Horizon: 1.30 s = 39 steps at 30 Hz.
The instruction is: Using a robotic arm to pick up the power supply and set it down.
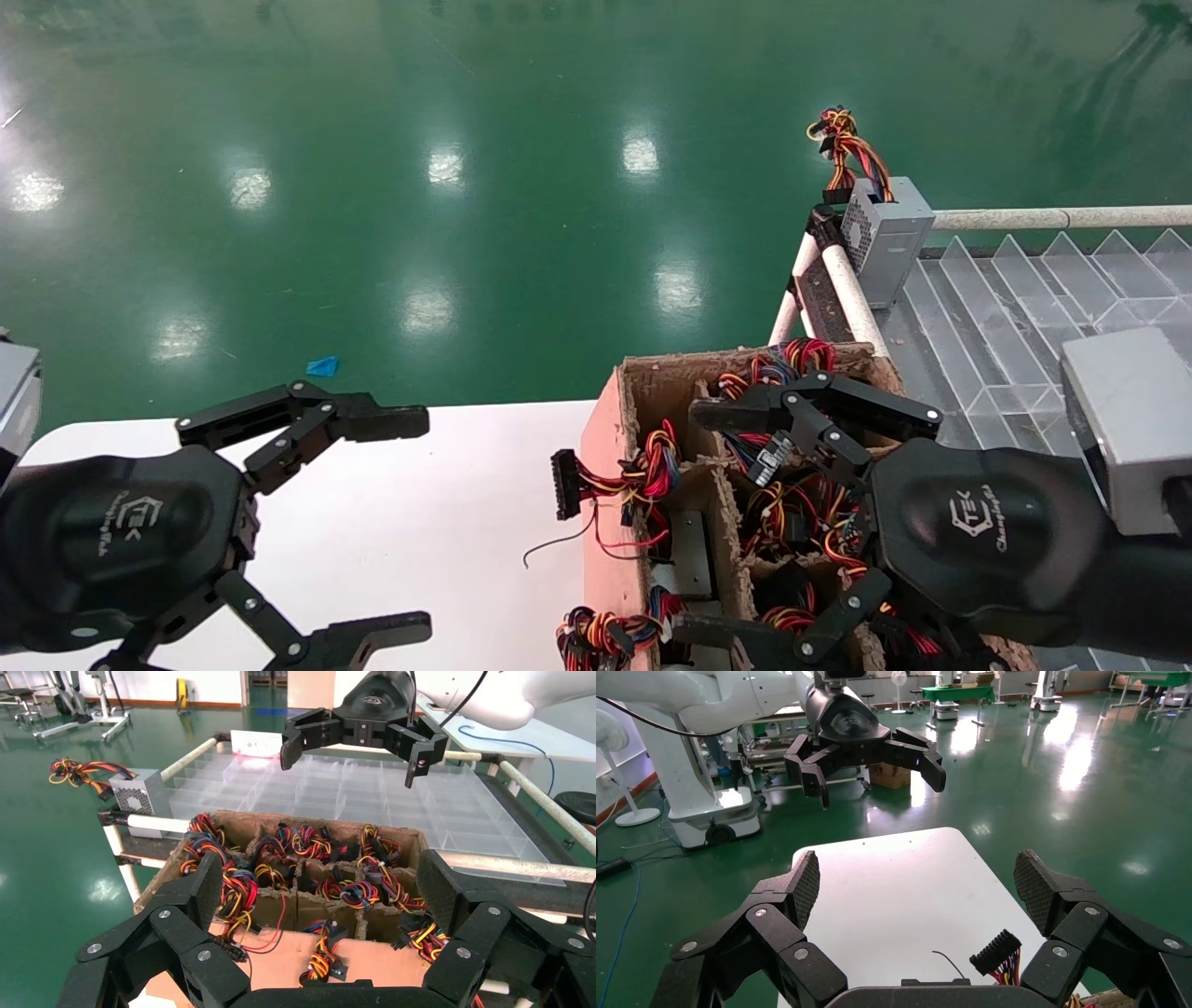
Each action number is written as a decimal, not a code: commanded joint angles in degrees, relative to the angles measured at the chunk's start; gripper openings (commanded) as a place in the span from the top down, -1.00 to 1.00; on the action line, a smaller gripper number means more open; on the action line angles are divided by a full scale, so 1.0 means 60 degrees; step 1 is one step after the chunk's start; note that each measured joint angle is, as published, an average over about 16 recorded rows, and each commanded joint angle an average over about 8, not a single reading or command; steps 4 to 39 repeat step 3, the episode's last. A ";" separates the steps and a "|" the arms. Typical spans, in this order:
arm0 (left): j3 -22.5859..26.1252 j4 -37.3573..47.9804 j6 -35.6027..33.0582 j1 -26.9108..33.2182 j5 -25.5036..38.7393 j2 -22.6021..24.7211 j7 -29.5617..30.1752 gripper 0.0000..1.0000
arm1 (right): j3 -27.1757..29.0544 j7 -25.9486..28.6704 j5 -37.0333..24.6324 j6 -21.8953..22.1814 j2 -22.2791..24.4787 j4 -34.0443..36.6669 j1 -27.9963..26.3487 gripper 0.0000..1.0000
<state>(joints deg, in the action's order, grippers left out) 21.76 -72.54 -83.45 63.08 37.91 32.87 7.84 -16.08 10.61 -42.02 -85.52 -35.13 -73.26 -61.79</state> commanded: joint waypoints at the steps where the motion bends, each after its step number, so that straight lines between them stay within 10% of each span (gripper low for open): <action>1: 0.0000 0.0000 0.0000 0.0000 0.0000 0.0000 0.0000 -1.00 | 0.0000 0.0000 0.0000 0.0000 0.0000 0.0000 0.0000 -1.00; 39: 0.0000 0.0000 0.0000 0.0000 0.0000 0.0000 0.0000 -1.00 | 0.0000 0.0000 0.0000 0.0000 0.0000 0.0000 0.0000 -1.00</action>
